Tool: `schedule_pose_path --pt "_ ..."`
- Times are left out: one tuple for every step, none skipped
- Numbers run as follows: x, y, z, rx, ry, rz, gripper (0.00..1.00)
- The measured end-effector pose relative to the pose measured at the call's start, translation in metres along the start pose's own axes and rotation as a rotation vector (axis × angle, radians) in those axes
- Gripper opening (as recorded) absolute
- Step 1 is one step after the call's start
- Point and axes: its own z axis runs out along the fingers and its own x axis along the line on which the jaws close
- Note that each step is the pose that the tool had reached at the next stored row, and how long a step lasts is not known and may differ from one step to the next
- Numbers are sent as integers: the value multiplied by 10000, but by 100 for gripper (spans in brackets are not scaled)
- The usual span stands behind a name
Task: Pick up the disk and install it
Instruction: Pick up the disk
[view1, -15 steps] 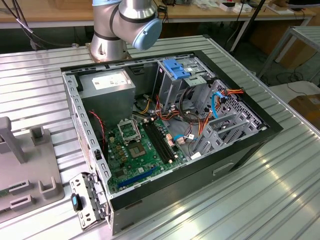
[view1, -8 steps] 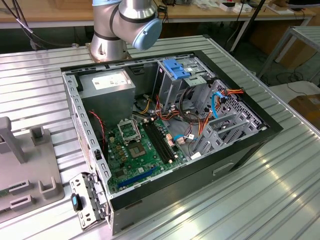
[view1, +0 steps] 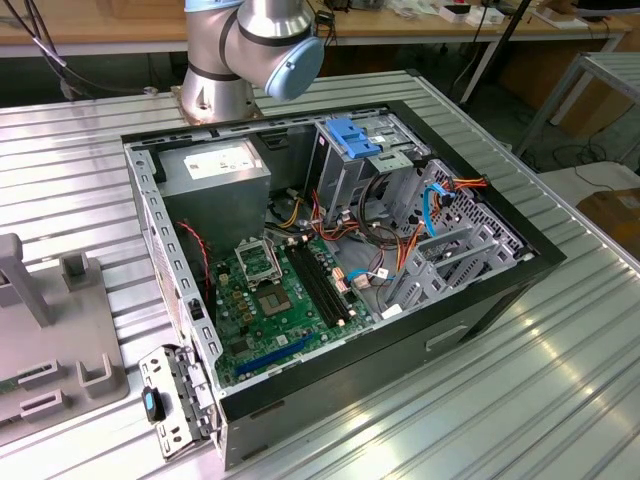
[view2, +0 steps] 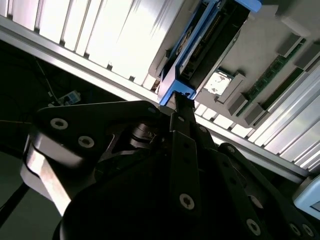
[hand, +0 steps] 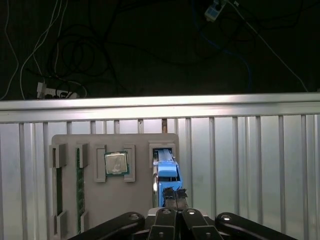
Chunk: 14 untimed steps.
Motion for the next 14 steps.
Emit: schedule_pose_path --pt "0 0 0 0 0 0 11" --pt "0 -1 0 1 0 0 11" --pt "0 -1 0 0 0 0 11" --pt "0 -1 0 0 0 0 11" --pt "0 -1 0 1 0 0 17" --pt "0 -1 0 0 0 0 29" --pt "0 -2 0 0 0 0 36" --pt "0 -2 0 0 0 0 36" --pt "0 -2 0 0 0 0 47" --pt "0 -3 0 0 0 0 60" --pt "0 -3 0 0 0 0 65" --pt "0 -3 0 0 0 0 72" --pt "0 -3 0 0 0 0 72" --pt "0 -3 0 0 0 0 72"
